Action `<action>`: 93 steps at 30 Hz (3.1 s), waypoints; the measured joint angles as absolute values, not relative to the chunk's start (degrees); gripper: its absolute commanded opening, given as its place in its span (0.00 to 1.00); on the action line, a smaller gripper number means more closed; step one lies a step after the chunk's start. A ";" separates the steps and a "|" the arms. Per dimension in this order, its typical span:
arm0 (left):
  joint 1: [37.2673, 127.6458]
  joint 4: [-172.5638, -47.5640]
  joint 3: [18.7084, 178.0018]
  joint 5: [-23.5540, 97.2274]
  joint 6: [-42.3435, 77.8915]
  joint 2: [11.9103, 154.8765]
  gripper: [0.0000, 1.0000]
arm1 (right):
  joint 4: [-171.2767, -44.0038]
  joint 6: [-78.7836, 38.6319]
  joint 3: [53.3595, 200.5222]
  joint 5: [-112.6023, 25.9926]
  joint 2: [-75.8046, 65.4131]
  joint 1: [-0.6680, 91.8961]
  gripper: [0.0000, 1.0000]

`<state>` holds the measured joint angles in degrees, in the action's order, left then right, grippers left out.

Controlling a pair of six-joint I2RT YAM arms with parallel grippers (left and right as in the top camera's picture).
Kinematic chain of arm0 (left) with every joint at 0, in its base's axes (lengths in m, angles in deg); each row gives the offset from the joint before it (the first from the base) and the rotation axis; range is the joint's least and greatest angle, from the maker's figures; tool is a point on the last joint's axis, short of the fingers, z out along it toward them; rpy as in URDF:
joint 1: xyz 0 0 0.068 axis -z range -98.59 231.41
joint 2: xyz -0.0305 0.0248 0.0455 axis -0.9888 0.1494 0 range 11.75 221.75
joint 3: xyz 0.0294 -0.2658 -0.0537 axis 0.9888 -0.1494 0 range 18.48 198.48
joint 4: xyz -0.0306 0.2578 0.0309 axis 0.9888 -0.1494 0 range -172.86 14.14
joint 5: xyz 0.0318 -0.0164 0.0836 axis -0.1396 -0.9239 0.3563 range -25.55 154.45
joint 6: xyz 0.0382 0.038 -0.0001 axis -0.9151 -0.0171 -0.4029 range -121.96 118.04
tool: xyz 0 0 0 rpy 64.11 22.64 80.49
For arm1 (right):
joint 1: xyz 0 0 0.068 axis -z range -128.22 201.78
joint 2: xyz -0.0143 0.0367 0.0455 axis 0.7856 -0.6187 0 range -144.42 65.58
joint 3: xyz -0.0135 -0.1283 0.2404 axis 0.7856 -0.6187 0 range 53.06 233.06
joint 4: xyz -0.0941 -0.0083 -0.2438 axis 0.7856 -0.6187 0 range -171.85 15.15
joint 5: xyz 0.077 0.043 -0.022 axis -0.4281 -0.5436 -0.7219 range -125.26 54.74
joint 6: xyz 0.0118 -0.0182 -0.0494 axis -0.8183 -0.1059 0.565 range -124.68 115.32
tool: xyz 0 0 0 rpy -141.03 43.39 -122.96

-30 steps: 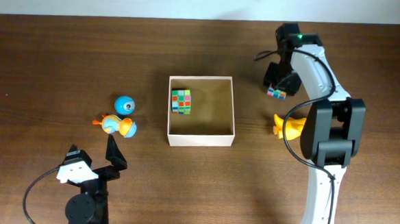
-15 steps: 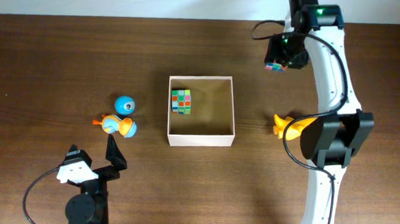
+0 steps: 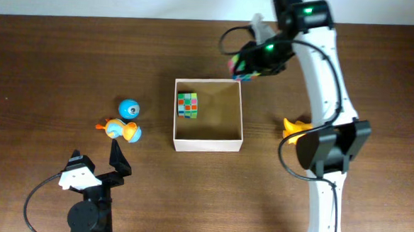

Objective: Pack container

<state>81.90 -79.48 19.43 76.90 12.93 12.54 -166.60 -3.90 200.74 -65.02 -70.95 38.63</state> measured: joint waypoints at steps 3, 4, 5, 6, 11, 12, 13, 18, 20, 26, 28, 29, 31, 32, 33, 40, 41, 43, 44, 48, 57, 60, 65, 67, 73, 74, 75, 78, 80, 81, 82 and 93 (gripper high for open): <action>81.90 -79.48 19.43 76.88 12.93 12.54 0.99 | -167.60 -2.59 200.72 -65.81 -70.95 35.20 0.50; 81.90 -79.48 19.43 76.88 12.93 12.54 0.99 | -167.80 -2.26 200.72 -66.03 -70.95 34.04 0.50; 81.90 -79.48 19.43 76.90 12.95 12.52 0.99 | -167.91 -2.00 200.72 -66.05 -70.95 32.82 0.50; 81.90 -79.48 19.43 76.90 12.93 12.54 0.99 | -168.02 -1.78 200.74 -66.05 -70.95 31.86 0.50; 81.90 -79.48 19.43 76.88 12.93 12.54 0.99 | -169.03 -1.48 200.74 -63.75 -70.95 27.40 0.49; 81.90 -79.48 19.43 76.90 12.93 12.54 0.99 | -169.35 -1.48 200.74 -62.75 -70.95 26.61 0.50; 81.90 -79.48 19.43 76.90 12.93 12.54 0.99 | -169.62 -1.65 200.72 -61.65 -70.95 25.87 0.49; 81.90 -79.48 19.43 76.90 12.95 12.54 0.99 | -170.93 -3.22 200.72 -55.03 -70.95 23.20 0.49; 81.90 -79.48 19.43 76.90 12.93 12.54 0.99 | -171.15 -3.97 200.74 -52.89 -70.95 22.54 0.49; 81.90 -79.48 19.43 76.90 12.93 12.54 0.99 | -170.84 -6.42 199.89 -49.13 -70.95 22.09 0.48; 81.90 -79.48 19.43 76.90 12.93 12.54 0.99 | -170.40 -7.11 198.29 -48.28 -70.95 22.04 0.48; 81.90 -79.48 19.43 76.90 12.93 12.54 0.99 | -170.03 -7.55 197.18 -47.99 -70.95 22.00 0.48; 81.90 -79.48 19.43 76.90 12.93 12.54 0.99 | -168.30 -8.60 194.64 -47.08 -70.95 21.87 0.48; 81.90 -79.48 19.43 76.90 12.93 12.54 0.99 | -167.34 -9.08 193.38 -46.79 -70.95 21.80 0.48; 81.90 -79.48 19.43 76.90 12.93 12.54 0.99 | -166.27 -9.56 191.95 -46.49 -70.95 21.67 0.48; 81.90 -79.48 19.43 76.88 12.95 12.52 0.99 | -155.04 -15.73 181.92 -43.21 -71.11 20.90 0.47; 81.90 -79.48 19.43 76.90 12.95 12.52 0.99 | -153.59 -16.84 180.68 -42.14 -71.11 20.86 0.47; 81.90 -79.48 19.43 76.90 12.93 12.54 0.99 | -151.43 -18.39 179.10 -40.45 -71.11 20.75 0.47; 81.90 -79.48 19.43 76.90 12.93 12.54 0.99 | -150.43 -19.31 178.56 -39.56 -71.11 20.69 0.47; 81.90 -79.48 19.43 76.90 12.93 12.54 0.99 | -146.69 -21.78 177.09 -36.69 -71.11 20.16 0.47; 81.90 -79.48 19.43 76.90 12.93 12.54 0.99 | -143.54 -24.86 176.83 -33.92 -71.11 19.37 0.47; 81.90 -79.48 19.43 76.90 12.93 12.54 0.99 | -143.50 -25.52 176.83 -33.33 -71.11 19.37 0.48; 81.90 -79.48 19.43 76.88 12.93 12.54 0.99 | -143.50 -25.76 176.83 -32.87 -71.11 19.35 0.64; 81.90 -79.48 19.43 76.90 12.93 12.54 0.99 | -143.41 -25.93 176.83 -32.69 -71.11 19.35 0.67; 81.90 -79.48 19.43 76.90 12.93 12.54 0.99 | -143.34 -25.89 176.83 -32.67 -71.11 19.35 0.68; 81.90 -79.48 19.43 76.90 12.93 12.54 0.99 | -143.34 -25.89 176.83 -32.67 -71.11 19.35 0.68; 81.90 -79.48 19.43 76.88 12.93 12.54 0.99 | -143.37 -25.91 176.83 -32.67 -71.11 19.35 0.68; 81.90 -79.48 19.43 76.90 12.95 12.54 0.99 | -143.54 -25.91 176.83 -32.67 -71.11 19.35 0.67; 81.90 -79.48 19.43 76.90 12.93 12.54 0.99 | -143.61 -25.87 176.83 -32.69 -71.11 19.35 0.67; 81.90 -79.48 19.43 76.90 12.95 12.52 0.99 | -143.67 -25.91 176.83 -32.69 -71.11 19.35 0.67; 81.90 -79.48 19.43 76.90 12.93 12.54 0.99 | -144.00 -25.91 176.83 -32.72 -71.11 19.35 0.67; 81.90 -79.48 19.43 76.90 12.95 12.52 0.99 | -149.14 -25.61 179.32 -33.15 -70.32 19.35 0.66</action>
<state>81.90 -79.48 19.43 76.90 12.95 12.52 -149.14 -25.61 179.32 -33.15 -70.32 19.35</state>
